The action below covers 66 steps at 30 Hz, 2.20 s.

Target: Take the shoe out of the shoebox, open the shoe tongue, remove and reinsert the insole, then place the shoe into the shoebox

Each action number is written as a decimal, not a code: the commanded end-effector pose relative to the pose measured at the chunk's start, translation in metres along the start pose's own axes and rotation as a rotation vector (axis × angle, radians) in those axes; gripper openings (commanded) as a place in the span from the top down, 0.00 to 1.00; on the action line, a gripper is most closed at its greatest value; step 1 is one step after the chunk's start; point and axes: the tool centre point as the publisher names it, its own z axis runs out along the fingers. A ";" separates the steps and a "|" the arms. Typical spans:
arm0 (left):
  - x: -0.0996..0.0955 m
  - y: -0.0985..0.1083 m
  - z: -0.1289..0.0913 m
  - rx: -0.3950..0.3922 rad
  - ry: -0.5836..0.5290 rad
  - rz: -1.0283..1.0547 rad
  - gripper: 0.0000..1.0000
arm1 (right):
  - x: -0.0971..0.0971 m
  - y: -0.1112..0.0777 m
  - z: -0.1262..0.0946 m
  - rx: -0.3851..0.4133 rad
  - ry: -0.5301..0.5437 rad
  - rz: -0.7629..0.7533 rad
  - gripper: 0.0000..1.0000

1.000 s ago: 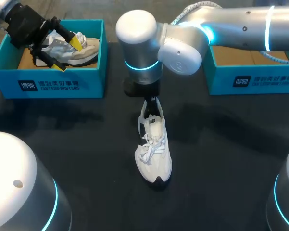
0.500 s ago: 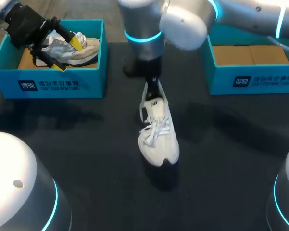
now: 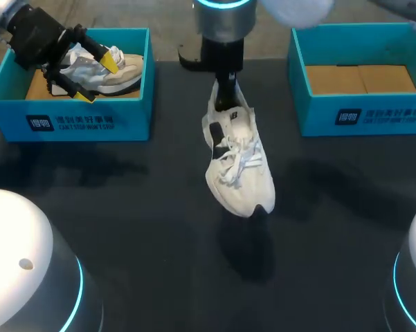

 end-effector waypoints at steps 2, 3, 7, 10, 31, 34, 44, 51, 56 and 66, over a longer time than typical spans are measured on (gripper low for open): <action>0.000 0.000 0.000 0.000 0.002 0.001 0.00 | 0.001 0.000 -0.027 -0.012 -0.029 0.009 1.00; 0.000 0.000 0.000 0.000 0.002 0.001 0.00 | 0.001 0.000 -0.027 -0.012 -0.029 0.009 1.00; 0.000 0.000 0.000 0.000 0.002 0.001 0.00 | 0.001 0.000 -0.027 -0.012 -0.029 0.009 1.00; 0.000 0.000 0.000 0.000 0.002 0.001 0.00 | 0.001 0.000 -0.027 -0.012 -0.029 0.009 1.00; 0.000 0.000 0.000 0.000 0.002 0.001 0.00 | -0.016 -0.022 -0.021 0.034 -0.018 0.039 1.00; 0.000 0.000 0.000 0.000 0.002 0.001 0.00 | -0.032 -0.040 -0.019 0.045 -0.018 0.044 1.00; 0.000 0.000 0.000 0.000 0.002 0.001 0.00 | -0.083 -0.105 -0.016 0.092 -0.025 0.030 1.00; 0.000 0.000 0.000 0.000 0.002 0.001 0.00 | -0.115 -0.139 -0.008 0.086 -0.003 0.000 1.00; 0.000 0.000 0.000 0.000 0.002 0.001 0.00 | -0.137 -0.166 -0.003 0.074 -0.014 0.010 1.00; 0.000 0.000 0.000 0.000 0.002 0.001 0.00 | -0.171 -0.202 0.004 0.097 -0.026 0.032 1.00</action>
